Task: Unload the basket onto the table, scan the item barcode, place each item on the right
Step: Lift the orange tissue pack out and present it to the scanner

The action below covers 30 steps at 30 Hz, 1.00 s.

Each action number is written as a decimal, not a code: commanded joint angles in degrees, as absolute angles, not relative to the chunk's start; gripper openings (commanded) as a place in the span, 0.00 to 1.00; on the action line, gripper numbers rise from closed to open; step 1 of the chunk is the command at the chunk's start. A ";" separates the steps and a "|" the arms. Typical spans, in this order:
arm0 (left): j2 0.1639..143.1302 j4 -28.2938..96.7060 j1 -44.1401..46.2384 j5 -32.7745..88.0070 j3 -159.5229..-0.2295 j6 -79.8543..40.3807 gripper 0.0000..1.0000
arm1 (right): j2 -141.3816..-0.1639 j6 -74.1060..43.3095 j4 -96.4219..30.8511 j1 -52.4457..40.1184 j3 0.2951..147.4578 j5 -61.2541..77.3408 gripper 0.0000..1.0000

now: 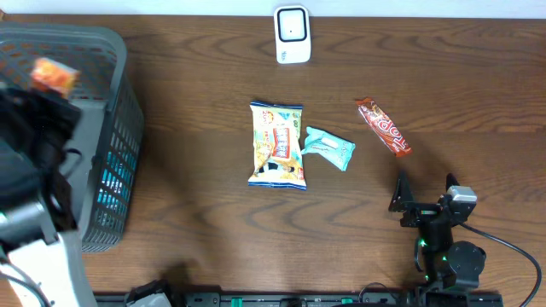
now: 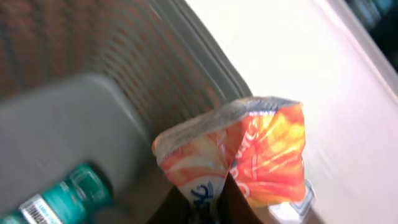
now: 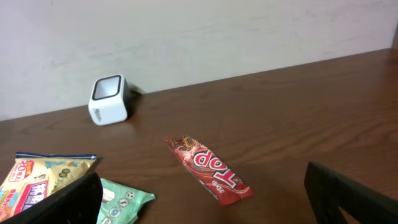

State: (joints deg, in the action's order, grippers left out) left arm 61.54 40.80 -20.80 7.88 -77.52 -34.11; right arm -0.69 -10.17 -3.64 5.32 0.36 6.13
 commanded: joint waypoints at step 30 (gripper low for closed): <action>79.00 48.80 6.24 2.33 -67.72 -29.32 0.07 | -0.38 -9.78 -3.88 4.99 0.32 5.91 0.99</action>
